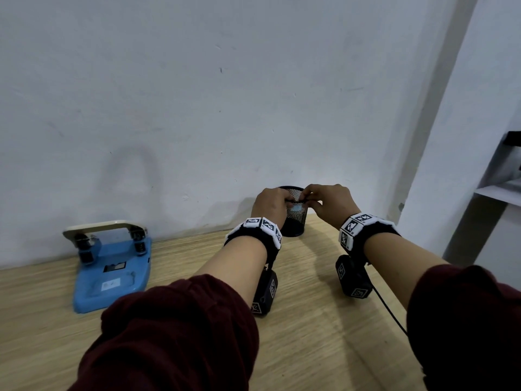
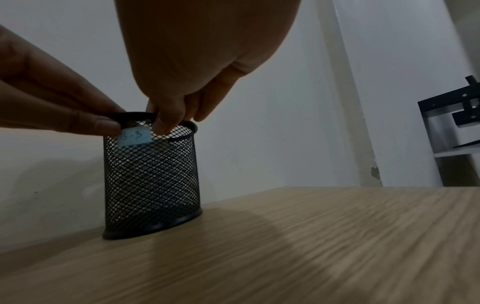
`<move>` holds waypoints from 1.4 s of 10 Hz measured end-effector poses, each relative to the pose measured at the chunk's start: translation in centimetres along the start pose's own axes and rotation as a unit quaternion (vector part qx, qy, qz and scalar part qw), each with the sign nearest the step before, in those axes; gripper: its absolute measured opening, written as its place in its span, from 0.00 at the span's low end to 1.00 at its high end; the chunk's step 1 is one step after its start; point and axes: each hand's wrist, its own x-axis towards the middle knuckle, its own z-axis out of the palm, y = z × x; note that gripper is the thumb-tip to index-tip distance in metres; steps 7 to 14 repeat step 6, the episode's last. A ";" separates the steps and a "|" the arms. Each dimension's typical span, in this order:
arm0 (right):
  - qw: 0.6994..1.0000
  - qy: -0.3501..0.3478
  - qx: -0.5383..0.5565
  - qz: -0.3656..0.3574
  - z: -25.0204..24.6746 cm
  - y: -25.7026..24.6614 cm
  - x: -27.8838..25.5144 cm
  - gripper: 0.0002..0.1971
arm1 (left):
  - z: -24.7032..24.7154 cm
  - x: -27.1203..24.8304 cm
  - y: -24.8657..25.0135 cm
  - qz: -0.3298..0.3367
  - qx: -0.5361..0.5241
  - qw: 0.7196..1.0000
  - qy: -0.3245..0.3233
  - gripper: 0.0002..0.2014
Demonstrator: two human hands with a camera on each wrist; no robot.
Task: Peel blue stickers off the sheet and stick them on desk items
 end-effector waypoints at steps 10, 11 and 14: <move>0.992 -0.096 -0.066 0.044 -0.3 -0.8 -0.6 0.32 | -4.2 -1.5 1.2 0.029 0.108 0.982 -0.154 0.30; 0.992 -0.096 -0.066 0.044 -0.3 -0.8 -0.6 0.32 | -4.2 -1.5 1.2 0.029 0.108 0.982 -0.154 0.30; 0.992 -0.096 -0.066 0.044 -0.3 -0.8 -0.6 0.32 | -4.2 -1.5 1.2 0.029 0.108 0.982 -0.154 0.30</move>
